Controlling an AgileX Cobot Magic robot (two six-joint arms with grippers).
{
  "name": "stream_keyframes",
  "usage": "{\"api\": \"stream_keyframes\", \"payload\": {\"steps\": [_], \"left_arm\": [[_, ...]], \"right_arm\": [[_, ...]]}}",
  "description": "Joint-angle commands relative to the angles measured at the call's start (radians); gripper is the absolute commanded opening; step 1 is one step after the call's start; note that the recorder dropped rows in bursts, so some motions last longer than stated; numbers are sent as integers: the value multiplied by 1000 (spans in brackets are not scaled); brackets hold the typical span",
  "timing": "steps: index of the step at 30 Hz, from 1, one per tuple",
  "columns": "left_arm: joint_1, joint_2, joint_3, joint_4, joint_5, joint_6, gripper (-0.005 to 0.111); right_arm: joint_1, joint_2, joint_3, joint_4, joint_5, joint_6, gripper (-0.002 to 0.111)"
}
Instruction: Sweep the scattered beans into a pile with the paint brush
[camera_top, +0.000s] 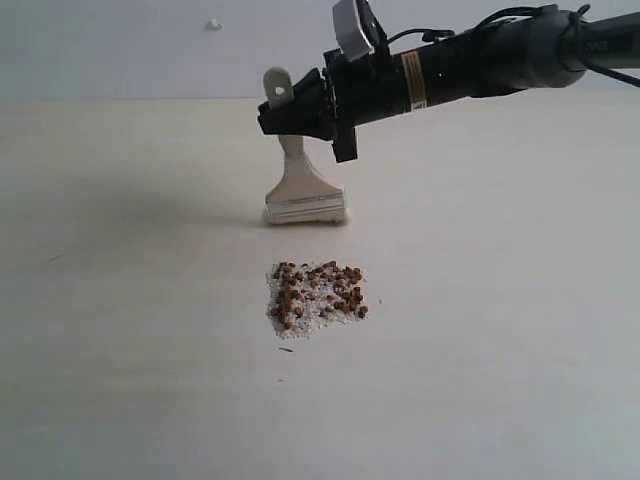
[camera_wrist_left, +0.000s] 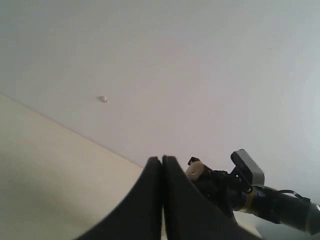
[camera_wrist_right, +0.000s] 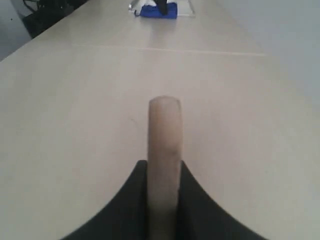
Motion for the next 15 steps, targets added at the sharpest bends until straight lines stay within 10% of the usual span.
{"api": "stream_keyframes", "payload": {"steps": [1,15], "left_arm": [[-3,-3,5,6,-2,-1,0],[-3,-3,5,6,-2,-1,0]], "right_arm": [[20,-6,-4,-76,1,113,0],[76,-69,-4,-76,1,266,0]]}}
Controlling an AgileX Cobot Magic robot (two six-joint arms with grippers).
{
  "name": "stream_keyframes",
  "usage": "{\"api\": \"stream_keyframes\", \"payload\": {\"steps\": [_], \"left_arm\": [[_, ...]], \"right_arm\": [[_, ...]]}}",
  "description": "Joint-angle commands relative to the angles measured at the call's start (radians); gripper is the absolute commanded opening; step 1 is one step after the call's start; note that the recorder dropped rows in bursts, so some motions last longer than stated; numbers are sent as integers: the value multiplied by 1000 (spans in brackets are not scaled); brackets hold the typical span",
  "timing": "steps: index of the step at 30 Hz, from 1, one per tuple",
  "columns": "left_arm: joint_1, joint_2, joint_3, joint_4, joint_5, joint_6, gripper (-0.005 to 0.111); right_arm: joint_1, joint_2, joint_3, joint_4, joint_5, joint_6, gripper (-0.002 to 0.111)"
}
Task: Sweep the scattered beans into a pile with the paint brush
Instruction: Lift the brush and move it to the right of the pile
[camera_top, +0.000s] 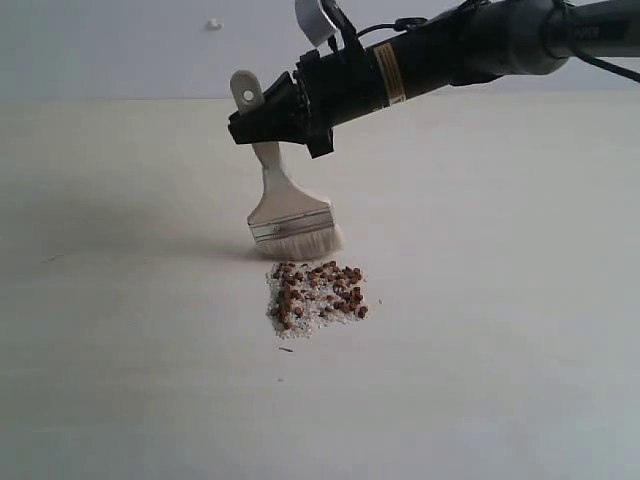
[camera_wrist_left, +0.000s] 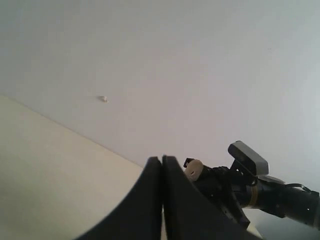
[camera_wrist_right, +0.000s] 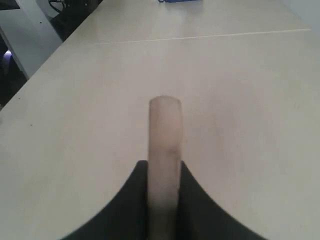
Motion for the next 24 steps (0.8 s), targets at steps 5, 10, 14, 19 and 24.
{"api": "stream_keyframes", "payload": {"steps": [5,10,14,19,24], "left_arm": [[-3,-3,5,6,-2,-1,0],[-3,-3,5,6,-2,-1,0],[-3,-3,5,6,-2,-1,0],[-3,-3,5,6,-2,-1,0],[-3,-3,5,6,-2,-1,0]], "right_arm": [[8,-22,-2,1,0,71,0],[8,-46,-2,1,0,32,0],[0,-68,-2,1,0,15,0],[-24,-127,-2,1,4,124,0],[-165,-250,22,1,0,563,0]]}}
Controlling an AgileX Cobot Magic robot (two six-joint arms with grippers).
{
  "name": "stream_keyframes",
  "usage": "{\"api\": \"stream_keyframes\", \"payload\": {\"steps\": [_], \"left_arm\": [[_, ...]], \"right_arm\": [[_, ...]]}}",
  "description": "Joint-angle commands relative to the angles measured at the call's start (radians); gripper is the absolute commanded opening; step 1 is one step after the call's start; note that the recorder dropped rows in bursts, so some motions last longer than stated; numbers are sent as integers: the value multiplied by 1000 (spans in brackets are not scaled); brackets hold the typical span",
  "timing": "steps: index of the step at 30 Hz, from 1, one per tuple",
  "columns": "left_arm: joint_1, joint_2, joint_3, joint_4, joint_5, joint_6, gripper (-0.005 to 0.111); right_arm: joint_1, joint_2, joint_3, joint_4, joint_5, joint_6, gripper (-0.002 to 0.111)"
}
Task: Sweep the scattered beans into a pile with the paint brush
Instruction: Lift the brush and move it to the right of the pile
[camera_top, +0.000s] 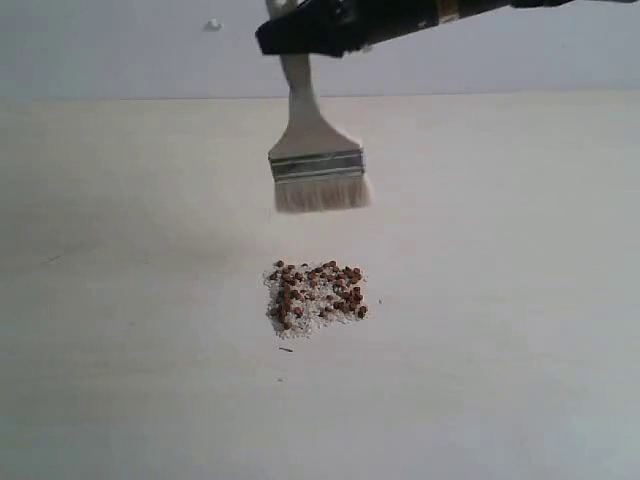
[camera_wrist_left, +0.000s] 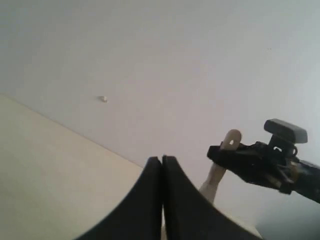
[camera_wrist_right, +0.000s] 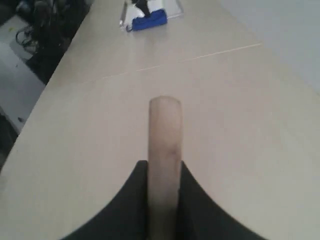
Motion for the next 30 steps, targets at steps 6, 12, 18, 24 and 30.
{"api": "stream_keyframes", "payload": {"steps": [6,12,18,24,30], "left_arm": [[-3,-3,5,6,-2,-1,0],[-3,-3,5,6,-2,-1,0],[-3,-3,5,6,-2,-1,0],[-3,-3,5,6,-2,-1,0],[-3,-3,5,6,-2,-1,0]], "right_arm": [[-197,-129,256,16,52,456,0],[-199,-228,380,16,105,473,0],[-203,-435,488,16,368,481,0],[-272,-486,536,16,196,550,0],[-332,-444,547,16,-10,547,0]]}}
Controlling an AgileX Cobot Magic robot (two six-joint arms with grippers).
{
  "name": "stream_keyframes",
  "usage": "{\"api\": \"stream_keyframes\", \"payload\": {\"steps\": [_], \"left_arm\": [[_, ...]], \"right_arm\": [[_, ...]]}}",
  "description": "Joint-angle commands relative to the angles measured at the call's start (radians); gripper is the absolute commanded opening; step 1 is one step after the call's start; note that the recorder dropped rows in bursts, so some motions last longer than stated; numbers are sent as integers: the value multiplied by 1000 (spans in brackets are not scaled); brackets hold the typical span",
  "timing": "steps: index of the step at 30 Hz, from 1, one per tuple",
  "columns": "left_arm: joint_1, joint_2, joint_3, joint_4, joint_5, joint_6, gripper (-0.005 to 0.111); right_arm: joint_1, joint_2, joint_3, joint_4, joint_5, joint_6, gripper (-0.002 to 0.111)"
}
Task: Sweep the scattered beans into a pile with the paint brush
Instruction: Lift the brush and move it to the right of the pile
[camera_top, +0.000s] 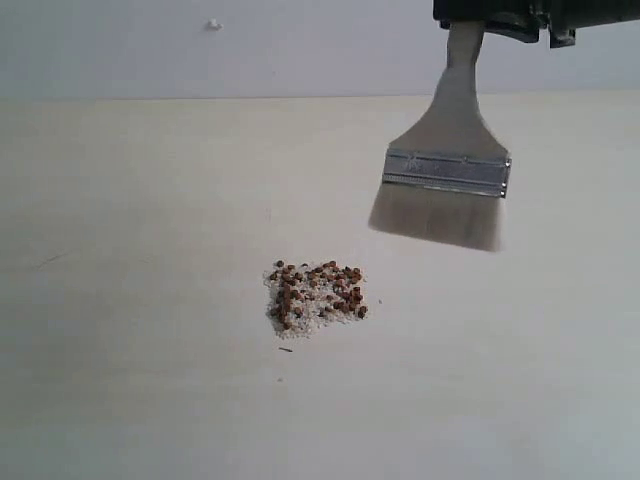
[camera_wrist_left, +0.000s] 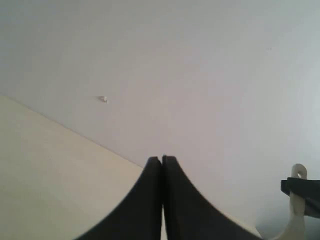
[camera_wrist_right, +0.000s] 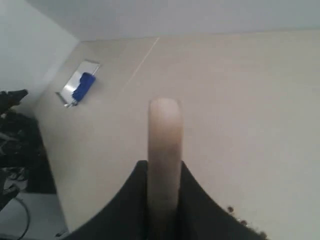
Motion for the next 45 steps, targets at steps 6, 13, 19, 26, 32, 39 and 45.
{"api": "stream_keyframes", "payload": {"steps": [6,13,19,26,32,39,45], "left_arm": [[-3,-3,5,6,-2,-1,0],[-3,-3,5,6,-2,-1,0],[-3,-3,5,6,-2,-1,0],[-3,-3,5,6,-2,-1,0],[-3,-3,5,6,-2,-1,0],[-3,-3,5,6,-2,-1,0],[-3,-3,5,6,-2,-1,0]], "right_arm": [[-62,-27,131,12,124,-89,0],[-62,-126,215,12,300,-94,0],[-59,-198,215,12,297,-131,0],[-59,-215,215,12,-17,-203,0],[-30,-213,215,12,-95,-201,0],[35,-149,215,12,-95,-190,0],[40,-167,249,12,54,-178,0]]}}
